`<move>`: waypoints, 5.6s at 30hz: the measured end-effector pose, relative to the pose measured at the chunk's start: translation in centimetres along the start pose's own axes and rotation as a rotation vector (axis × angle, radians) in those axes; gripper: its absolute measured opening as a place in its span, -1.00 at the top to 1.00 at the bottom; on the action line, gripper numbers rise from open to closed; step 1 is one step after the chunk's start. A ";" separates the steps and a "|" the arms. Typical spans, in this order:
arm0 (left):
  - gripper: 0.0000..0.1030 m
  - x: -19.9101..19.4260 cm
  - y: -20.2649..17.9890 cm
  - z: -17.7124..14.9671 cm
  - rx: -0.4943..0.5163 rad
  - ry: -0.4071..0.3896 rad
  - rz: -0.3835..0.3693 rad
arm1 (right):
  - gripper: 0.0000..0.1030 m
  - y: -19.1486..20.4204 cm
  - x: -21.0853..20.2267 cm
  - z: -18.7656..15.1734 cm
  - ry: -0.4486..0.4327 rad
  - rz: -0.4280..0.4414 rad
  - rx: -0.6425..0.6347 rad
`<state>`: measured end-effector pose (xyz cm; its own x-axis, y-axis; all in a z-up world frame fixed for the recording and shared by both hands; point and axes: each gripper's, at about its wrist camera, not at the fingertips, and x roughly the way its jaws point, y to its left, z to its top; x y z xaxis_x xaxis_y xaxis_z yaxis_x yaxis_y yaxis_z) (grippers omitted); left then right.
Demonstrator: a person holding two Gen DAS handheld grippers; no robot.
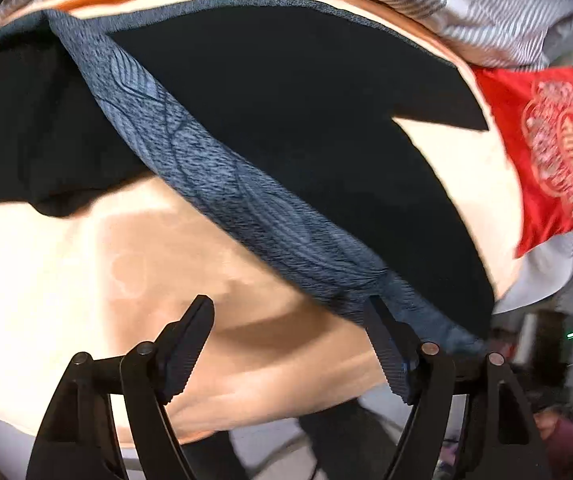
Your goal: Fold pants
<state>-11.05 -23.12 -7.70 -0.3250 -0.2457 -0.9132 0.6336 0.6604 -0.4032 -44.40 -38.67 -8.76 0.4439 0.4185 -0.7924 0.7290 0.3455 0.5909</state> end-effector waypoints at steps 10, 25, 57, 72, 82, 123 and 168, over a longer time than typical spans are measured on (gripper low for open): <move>-0.35 2.0 0.9 2.2 -0.151 -0.001 -0.057 | 0.89 0.7 0.2 0.4 0.009 0.091 0.056; 0.80 -4.4 -3.3 8.4 -0.125 -0.106 -0.093 | 0.93 3.1 -8.7 6.9 -0.162 0.341 0.072; 0.76 3.8 -7.2 27.4 -0.065 -0.119 0.191 | 0.93 2.2 -4.0 40.3 -0.080 -0.081 -0.102; 0.72 2.0 -8.5 25.9 0.046 -0.091 0.239 | -0.37 1.5 -12.0 36.7 -0.234 -0.098 -0.111; 0.71 3.7 -7.9 27.1 0.000 -0.077 0.227 | 0.21 -1.6 -8.9 36.3 -0.098 -0.153 -0.126; -1.00 4.6 -4.3 22.3 -0.044 -0.102 0.375 | 1.00 1.9 -7.9 39.9 -0.240 -0.210 -0.100; -1.00 6.8 -3.9 21.7 -0.041 -0.130 0.400 | 0.55 0.8 -9.9 38.4 -0.328 -0.107 0.009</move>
<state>-0.45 -42.76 -13.62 0.0338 -0.0494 -0.9982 0.6625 0.7489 -0.0146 -28.21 -74.82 -6.23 0.5077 0.0876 -0.8571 0.7842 0.3649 0.5018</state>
